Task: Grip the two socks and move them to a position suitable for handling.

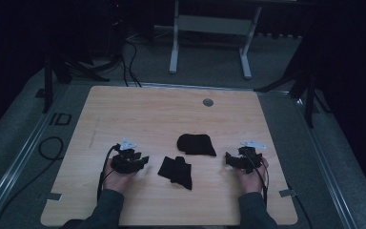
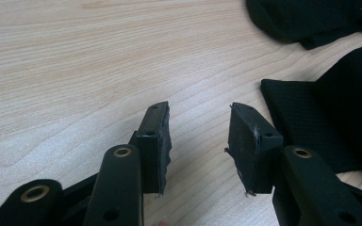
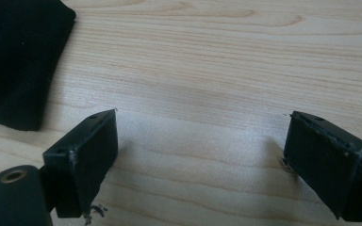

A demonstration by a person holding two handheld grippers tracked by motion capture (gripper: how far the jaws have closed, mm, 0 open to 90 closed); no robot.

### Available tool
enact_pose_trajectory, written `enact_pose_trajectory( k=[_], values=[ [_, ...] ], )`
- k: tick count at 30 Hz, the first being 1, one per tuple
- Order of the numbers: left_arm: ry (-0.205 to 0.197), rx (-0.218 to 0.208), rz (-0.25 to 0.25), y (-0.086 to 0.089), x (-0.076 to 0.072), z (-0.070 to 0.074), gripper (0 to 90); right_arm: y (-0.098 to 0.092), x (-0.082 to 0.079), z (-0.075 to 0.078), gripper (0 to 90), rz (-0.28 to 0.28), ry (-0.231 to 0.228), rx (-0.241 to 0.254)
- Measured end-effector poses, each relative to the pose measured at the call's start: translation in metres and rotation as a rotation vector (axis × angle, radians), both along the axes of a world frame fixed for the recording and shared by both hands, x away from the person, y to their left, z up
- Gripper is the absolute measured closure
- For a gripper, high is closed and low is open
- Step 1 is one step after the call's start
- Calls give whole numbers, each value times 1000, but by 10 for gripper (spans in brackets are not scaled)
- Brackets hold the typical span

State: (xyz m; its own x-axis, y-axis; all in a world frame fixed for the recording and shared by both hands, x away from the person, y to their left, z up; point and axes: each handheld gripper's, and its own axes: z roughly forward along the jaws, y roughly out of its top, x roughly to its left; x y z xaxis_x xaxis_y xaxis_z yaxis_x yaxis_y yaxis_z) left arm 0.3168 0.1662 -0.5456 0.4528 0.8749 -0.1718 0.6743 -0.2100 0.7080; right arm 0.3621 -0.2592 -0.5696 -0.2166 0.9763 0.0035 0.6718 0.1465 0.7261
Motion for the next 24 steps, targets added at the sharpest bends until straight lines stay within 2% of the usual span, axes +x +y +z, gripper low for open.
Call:
enact_pose_trajectory(
  k=[2,6,9,13,16,19,21,22,24],
  values=[
    [1,2,0,0,0,0,585,0,-3,0,137,-5,-5,0],
    [4,15,-1,-2,0,-1,580,3,-7,0,146,0,-8,0],
    [5,16,-4,-3,0,-2,578,6,-12,2,218,0,-2,-1],
    [9,20,-9,-4,1,-2,577,10,-17,7,386,20,24,-8],
    [10,25,-14,-6,0,-3,572,16,-22,10,498,51,32,1],
    [6,25,-20,-8,0,-3,572,22,-26,15,564,90,35,20],
    [7,28,-27,-10,-1,-3,572,26,-29,19,620,153,64,91],
    [7,27,-31,-11,-1,-2,572,29,-30,21,642,180,66,109],
    [6,24,-41,-14,-2,-2,572,38,-34,25,671,211,61,85]
  ],
)
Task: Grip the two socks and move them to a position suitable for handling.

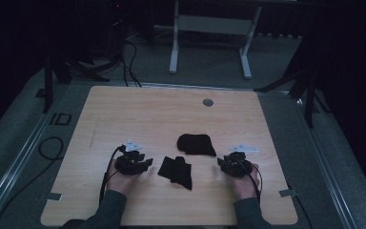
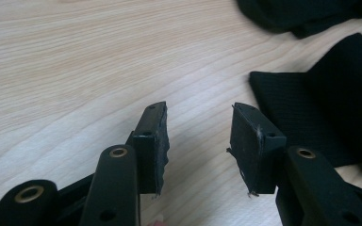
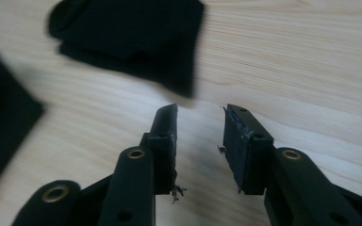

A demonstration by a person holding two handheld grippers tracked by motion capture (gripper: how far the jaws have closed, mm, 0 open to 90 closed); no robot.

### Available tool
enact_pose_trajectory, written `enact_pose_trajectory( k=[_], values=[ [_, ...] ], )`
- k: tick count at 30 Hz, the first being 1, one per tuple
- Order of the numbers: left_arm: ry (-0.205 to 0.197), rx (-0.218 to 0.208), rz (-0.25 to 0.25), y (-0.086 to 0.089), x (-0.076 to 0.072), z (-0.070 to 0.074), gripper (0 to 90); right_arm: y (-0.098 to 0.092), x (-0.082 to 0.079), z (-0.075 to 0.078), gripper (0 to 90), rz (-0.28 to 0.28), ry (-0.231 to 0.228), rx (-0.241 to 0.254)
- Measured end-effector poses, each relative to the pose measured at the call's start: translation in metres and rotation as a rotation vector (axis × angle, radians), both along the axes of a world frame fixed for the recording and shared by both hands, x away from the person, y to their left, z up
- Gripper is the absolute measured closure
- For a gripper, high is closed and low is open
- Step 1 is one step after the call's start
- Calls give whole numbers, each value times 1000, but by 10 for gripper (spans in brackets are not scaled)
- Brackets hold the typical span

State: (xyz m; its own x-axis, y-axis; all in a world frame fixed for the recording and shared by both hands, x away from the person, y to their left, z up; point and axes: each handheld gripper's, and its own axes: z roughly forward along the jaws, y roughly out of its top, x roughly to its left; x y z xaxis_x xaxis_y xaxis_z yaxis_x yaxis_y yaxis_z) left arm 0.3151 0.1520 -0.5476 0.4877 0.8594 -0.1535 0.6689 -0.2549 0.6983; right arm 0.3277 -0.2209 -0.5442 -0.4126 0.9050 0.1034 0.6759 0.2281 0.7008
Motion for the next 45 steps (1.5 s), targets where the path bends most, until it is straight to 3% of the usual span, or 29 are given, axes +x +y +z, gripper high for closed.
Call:
enact_pose_trajectory(
  k=[4,8,11,12,16,23,26,32,38,42,45],
  values=[
    [5,-22,-25,-5,-1,1,573,21,-7,8,739,110,1,42],
    [1,-28,-52,-13,-5,1,580,45,-13,14,745,202,-7,67],
    [-3,-26,-59,-15,-6,2,595,54,-16,16,745,227,-5,71],
    [-34,-23,-79,-22,-10,3,622,63,-17,15,745,251,-4,66],
    [-62,-22,-120,-32,-15,6,692,75,-18,13,747,287,5,55],
    [-54,-1,-187,-47,-20,2,772,90,-19,11,720,320,17,52],
    [-53,29,-212,-54,-22,0,783,97,-18,11,690,333,16,60],
    [-39,78,-220,-57,-22,-4,796,107,-15,5,642,338,44,84],
    [-27,86,-214,-57,-21,-6,810,114,-12,-7,607,348,83,86],
    [-25,84,-210,-57,-21,-7,817,120,-14,-10,627,350,62,47],
    [-26,87,-207,-58,-21,-7,820,123,-14,-12,726,350,43,35]
  ],
)
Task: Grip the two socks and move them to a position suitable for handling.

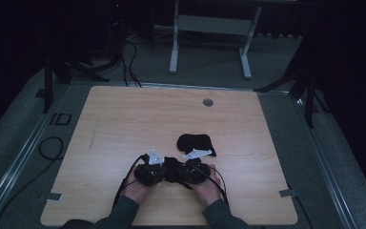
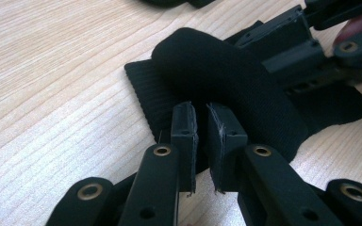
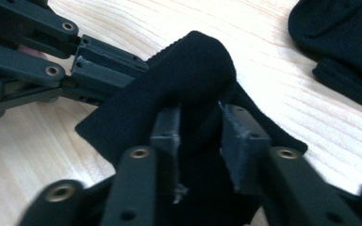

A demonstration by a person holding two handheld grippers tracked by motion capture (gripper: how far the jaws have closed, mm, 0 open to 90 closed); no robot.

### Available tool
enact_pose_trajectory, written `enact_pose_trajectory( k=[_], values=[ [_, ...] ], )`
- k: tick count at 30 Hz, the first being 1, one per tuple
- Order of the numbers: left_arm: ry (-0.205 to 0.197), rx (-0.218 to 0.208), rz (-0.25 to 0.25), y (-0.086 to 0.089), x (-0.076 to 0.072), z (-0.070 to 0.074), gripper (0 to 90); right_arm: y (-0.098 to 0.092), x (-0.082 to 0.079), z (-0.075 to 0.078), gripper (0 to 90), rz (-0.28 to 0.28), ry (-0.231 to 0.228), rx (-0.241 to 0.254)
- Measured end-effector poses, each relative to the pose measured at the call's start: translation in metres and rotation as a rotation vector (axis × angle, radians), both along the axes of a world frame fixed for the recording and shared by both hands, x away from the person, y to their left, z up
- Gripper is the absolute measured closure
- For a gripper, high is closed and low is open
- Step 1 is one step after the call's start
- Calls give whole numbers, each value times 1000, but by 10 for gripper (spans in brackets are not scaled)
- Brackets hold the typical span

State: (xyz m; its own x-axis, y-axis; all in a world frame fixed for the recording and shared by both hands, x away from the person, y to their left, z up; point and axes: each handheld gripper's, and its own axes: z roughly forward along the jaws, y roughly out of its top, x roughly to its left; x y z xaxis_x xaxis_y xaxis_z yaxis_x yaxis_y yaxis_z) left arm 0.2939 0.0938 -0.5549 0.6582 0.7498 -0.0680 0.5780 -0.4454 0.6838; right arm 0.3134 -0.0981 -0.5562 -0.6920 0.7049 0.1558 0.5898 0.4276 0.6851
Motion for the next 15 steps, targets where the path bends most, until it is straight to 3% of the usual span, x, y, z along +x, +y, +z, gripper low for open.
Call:
enact_pose_trajectory(
  k=[3,5,15],
  values=[
    [0,1,1,0,0,0,819,-1,-1,1,838,-2,-11,-2],
    [2,3,-4,0,0,0,817,-1,-2,2,865,-2,-16,-4],
    [4,6,-6,0,0,0,817,-12,-6,16,878,-11,-30,20]
  ],
)
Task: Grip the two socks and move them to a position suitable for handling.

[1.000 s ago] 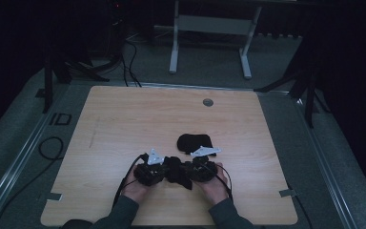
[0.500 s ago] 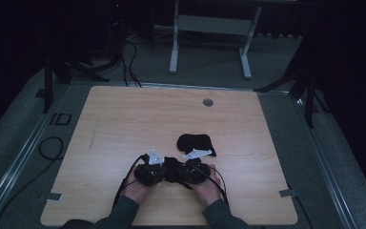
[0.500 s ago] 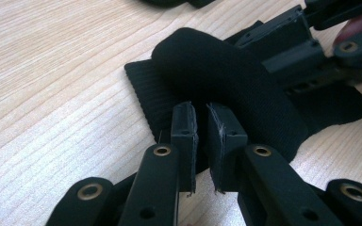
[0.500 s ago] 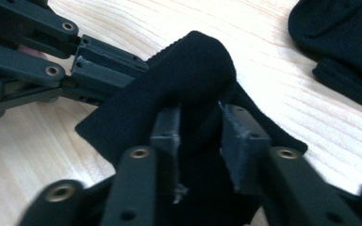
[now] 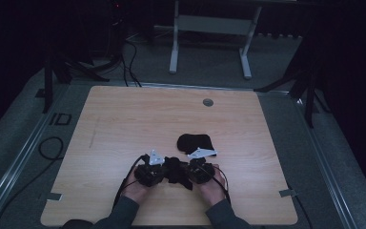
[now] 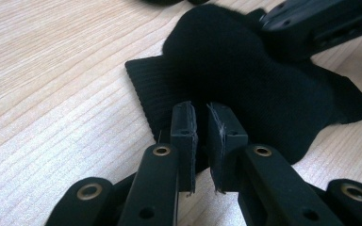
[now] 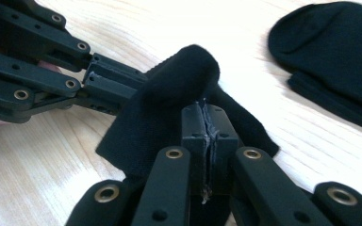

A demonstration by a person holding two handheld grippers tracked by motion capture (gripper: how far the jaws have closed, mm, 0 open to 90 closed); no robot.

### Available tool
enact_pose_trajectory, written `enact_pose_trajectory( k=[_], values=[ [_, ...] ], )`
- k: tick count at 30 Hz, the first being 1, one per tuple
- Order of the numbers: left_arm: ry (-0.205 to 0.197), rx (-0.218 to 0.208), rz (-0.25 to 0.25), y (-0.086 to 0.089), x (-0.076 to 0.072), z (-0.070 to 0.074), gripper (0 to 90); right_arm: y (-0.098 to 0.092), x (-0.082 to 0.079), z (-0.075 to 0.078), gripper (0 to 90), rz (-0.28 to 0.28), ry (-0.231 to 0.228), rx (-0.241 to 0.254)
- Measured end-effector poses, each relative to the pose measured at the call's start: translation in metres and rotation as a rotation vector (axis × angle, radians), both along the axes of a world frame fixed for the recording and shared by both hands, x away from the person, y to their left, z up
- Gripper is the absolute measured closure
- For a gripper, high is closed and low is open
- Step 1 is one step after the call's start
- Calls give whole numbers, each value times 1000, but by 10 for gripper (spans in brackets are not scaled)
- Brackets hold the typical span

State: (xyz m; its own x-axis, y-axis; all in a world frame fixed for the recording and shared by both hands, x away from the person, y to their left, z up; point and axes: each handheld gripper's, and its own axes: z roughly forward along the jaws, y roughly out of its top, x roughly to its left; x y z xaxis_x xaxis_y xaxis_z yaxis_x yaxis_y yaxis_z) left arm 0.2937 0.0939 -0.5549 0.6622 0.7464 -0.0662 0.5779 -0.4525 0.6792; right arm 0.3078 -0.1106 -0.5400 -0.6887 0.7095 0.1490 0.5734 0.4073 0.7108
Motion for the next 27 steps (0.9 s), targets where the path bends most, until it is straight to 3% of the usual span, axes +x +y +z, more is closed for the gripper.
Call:
enact_pose_trajectory(
  k=[9,27],
  values=[
    [9,-9,1,1,0,0,817,-22,0,9,880,-39,21,52],
    [-10,47,43,7,1,2,831,-71,1,8,885,-136,71,57]
  ],
)
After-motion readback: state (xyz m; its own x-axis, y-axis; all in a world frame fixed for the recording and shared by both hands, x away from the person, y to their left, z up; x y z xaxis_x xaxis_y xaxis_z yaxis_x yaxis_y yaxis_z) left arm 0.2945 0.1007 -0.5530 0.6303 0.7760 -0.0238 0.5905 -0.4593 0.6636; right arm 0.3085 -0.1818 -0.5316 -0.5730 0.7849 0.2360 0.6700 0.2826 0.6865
